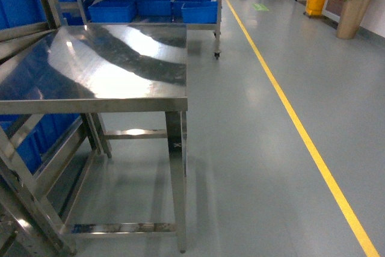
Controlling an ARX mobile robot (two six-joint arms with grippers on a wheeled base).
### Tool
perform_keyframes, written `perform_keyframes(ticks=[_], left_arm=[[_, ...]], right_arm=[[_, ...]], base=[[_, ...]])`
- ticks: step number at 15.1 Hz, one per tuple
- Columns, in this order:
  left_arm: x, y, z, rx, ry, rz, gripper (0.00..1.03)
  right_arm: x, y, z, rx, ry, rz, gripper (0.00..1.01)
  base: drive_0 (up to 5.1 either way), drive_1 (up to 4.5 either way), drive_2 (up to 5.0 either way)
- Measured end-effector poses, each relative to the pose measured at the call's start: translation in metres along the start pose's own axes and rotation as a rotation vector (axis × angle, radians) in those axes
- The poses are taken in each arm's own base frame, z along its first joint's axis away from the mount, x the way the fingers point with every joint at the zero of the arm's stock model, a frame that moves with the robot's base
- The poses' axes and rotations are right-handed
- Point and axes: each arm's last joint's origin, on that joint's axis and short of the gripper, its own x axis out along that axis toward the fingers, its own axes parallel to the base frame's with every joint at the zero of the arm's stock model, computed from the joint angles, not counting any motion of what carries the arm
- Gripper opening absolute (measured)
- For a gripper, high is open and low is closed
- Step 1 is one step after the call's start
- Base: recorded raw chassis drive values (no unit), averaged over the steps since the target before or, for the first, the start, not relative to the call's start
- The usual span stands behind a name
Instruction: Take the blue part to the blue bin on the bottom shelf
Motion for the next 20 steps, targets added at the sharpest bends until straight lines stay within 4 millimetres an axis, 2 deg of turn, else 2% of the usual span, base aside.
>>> perform_keyframes(ticks=[11, 20], left_arm=[[-0.0003, -0.0001, 0.0003, -0.002, -0.003, -0.006, 0.43], [-0.0004, 0.0000, 0.0004, -0.002, -0.003, -0.004, 0.43]], right_arm=[[0.0000, -0.0001, -0.0006, 0.000, 0.006, -0.003, 0.98], [0.0000, 0.0000, -0.0008, 0.000, 0.008, -0.001, 0.98]], base=[[0.1, 4.26, -4.0], [-5.0, 2.43, 2.4]])
